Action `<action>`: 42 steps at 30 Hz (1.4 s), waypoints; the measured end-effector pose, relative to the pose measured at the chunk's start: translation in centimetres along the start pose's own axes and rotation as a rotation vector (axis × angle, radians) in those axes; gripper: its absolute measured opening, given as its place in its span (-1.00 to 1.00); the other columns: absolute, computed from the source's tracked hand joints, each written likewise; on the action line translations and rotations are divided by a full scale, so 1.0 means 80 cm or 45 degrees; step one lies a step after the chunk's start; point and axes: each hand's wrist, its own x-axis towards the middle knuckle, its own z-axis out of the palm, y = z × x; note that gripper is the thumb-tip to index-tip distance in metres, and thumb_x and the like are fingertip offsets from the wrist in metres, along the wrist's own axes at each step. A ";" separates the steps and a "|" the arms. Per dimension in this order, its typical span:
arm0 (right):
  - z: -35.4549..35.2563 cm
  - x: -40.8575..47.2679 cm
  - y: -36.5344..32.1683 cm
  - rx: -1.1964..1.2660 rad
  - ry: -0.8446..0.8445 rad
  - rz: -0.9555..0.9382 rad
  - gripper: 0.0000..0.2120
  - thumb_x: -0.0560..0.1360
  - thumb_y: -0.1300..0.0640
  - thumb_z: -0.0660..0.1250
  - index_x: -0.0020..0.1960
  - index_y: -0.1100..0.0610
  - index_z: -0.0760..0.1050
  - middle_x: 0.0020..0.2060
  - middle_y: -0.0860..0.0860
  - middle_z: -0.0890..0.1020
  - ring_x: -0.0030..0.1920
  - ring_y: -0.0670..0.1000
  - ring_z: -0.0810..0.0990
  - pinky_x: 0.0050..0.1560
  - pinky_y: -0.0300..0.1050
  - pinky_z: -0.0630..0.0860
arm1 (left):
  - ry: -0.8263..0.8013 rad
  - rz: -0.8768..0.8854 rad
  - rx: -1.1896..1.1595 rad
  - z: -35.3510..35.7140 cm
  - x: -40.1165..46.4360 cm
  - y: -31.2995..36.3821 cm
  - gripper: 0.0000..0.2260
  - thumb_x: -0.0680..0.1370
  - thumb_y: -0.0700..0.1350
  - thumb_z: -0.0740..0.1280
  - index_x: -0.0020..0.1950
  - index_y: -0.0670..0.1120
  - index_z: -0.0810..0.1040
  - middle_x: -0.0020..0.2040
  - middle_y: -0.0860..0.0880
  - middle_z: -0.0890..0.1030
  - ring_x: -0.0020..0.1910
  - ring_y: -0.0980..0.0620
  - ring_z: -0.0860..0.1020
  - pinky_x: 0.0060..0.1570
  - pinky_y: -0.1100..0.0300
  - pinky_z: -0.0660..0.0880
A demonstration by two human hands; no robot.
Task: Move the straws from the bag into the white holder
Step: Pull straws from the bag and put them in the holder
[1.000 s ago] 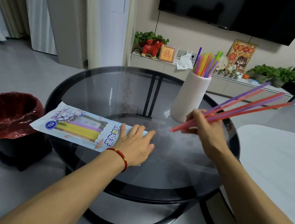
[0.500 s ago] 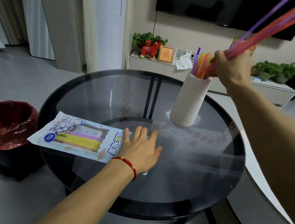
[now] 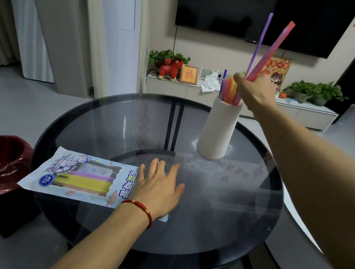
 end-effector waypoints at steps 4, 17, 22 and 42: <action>-0.007 -0.005 -0.011 -0.005 0.130 -0.166 -0.66 0.65 -0.01 0.28 -0.01 0.25 0.64 -0.15 0.15 0.70 -0.17 0.14 0.71 -0.08 0.05 0.69 | -0.016 -0.002 0.002 -0.002 -0.002 0.003 -0.48 0.63 0.17 0.07 0.56 0.05 0.08 0.52 -0.14 0.22 0.57 -0.16 0.00 0.52 -0.27 -0.03; -0.028 0.012 -0.037 0.057 0.262 -0.468 -0.24 0.49 0.18 0.47 0.58 0.20 0.18 0.43 0.19 0.42 0.39 0.14 0.49 0.38 -0.11 0.49 | -0.019 -0.017 0.010 -0.003 0.001 0.002 -0.46 0.63 0.19 0.07 0.57 0.05 0.07 0.50 -0.14 0.24 0.56 -0.16 -0.01 0.51 -0.25 -0.01; -0.014 0.021 -0.033 -0.103 0.253 -0.733 -0.23 0.54 0.45 0.30 0.68 0.17 0.11 0.57 0.19 0.36 0.49 0.13 0.45 0.31 -0.14 0.51 | 0.006 -0.011 0.017 0.001 0.006 0.004 -0.46 0.62 0.19 0.08 0.55 0.04 0.08 0.46 -0.13 0.27 0.54 -0.16 0.02 0.48 -0.25 0.06; 0.010 0.006 -0.003 -0.622 -0.026 -0.739 -0.47 0.67 0.16 0.22 0.62 0.20 0.25 0.58 0.18 0.37 0.38 0.28 0.52 0.37 0.27 0.45 | 0.008 -0.016 -0.002 -0.005 0.006 0.003 -0.45 0.61 0.18 0.09 0.56 0.05 0.06 0.49 -0.13 0.26 0.56 -0.17 0.00 0.50 -0.28 0.00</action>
